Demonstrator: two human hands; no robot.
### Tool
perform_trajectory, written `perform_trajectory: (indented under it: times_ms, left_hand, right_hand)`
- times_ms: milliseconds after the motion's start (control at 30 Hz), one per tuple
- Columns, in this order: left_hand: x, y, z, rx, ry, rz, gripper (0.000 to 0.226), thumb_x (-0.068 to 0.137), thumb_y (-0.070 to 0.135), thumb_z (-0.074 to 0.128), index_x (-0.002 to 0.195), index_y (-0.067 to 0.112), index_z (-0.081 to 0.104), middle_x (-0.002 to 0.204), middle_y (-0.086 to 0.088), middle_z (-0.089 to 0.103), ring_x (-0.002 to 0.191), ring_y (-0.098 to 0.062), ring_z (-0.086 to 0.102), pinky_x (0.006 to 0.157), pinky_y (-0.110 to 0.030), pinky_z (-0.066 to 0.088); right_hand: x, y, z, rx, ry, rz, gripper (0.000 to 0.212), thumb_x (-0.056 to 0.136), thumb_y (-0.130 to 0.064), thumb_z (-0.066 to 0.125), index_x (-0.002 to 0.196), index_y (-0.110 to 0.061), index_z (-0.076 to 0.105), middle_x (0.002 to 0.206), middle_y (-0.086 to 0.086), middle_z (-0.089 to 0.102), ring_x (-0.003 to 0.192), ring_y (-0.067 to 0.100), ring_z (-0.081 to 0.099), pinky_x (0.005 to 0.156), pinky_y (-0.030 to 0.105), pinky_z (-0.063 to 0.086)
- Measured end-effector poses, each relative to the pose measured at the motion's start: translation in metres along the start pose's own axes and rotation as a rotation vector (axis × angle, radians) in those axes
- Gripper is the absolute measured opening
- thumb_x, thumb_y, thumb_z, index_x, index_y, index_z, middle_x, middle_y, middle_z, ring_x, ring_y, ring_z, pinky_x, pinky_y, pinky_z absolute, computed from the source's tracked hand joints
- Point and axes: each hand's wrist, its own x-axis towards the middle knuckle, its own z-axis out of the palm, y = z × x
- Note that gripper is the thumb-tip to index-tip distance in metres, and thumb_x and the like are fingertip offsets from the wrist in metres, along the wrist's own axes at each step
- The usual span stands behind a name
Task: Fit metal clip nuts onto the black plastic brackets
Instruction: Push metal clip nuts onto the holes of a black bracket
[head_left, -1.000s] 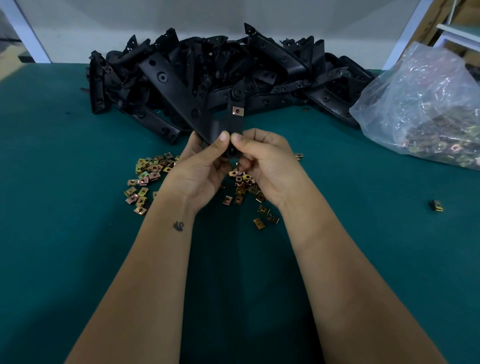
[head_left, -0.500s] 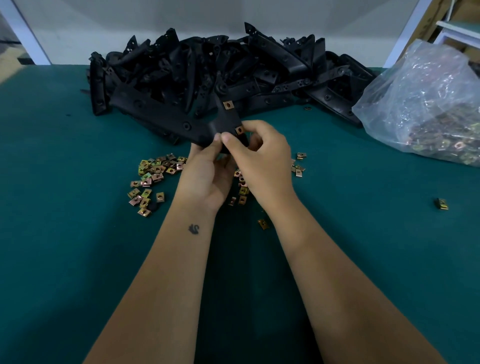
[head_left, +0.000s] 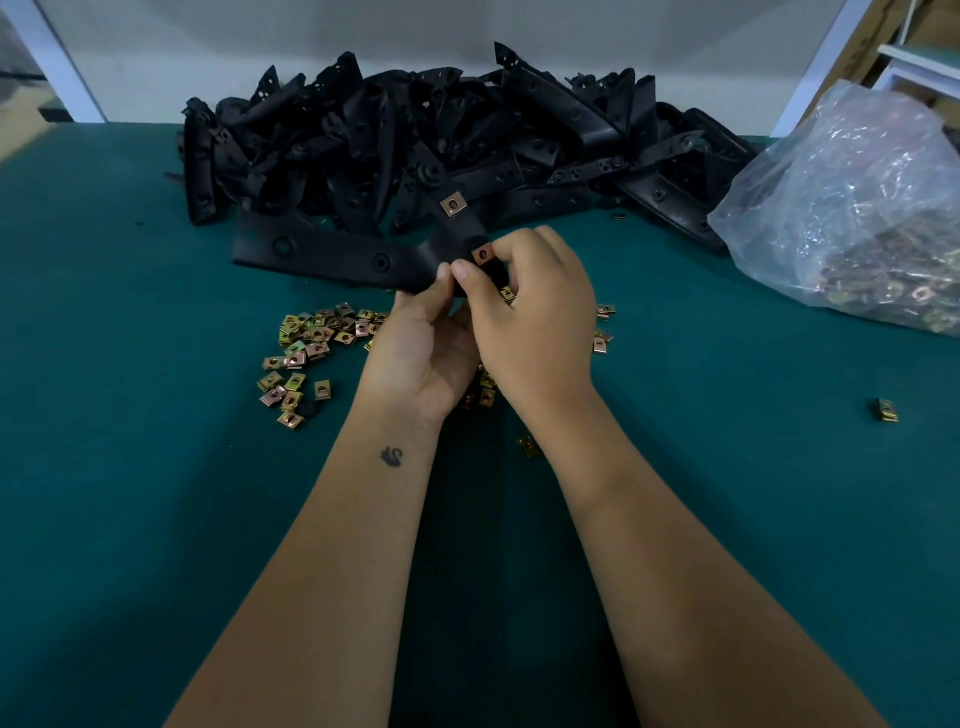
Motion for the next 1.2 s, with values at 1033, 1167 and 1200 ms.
perform_trajectory:
  times_ms: [1033, 1167, 1200]
  left_hand:
    - [-0.021, -0.041, 0.04, 0.47, 0.217, 0.205, 0.005, 0.092, 0.017, 0.068, 0.089, 0.014, 0.069, 0.08, -0.004, 0.074, 0.078, -0.022, 0.072, 0.077, -0.035, 0.058]
    - [-0.035, -0.08, 0.068, 0.421, 0.27, 0.156, 0.04, 0.093, 0.019, 0.063, 0.132, 0.02, 0.056, 0.124, -0.008, 0.066, 0.109, -0.026, 0.065, 0.098, -0.046, 0.052]
    - [-0.038, -0.089, 0.075, 0.392, 0.273, 0.157, 0.045, 0.093, 0.02, 0.062, 0.137, 0.022, 0.052, 0.129, -0.006, 0.063, 0.111, -0.024, 0.063, 0.097, -0.043, 0.053]
  right_hand:
    - [-0.004, 0.003, -0.04, 0.985, 0.072, 0.93, 0.005, 0.087, -0.009, 0.072, 0.09, -0.013, 0.073, 0.081, 0.005, 0.075, 0.074, 0.018, 0.071, 0.064, 0.029, 0.058]
    - [-0.014, 0.019, -0.074, 0.933, 0.263, 0.937, 0.01, 0.09, -0.002, 0.066, 0.089, -0.012, 0.069, 0.081, 0.003, 0.069, 0.07, 0.014, 0.063, 0.066, 0.026, 0.053]
    - [-0.017, 0.024, -0.087, 0.903, 0.316, 0.936, 0.011, 0.09, -0.003, 0.066, 0.087, -0.013, 0.068, 0.077, 0.001, 0.066, 0.065, 0.012, 0.058, 0.063, 0.024, 0.05]
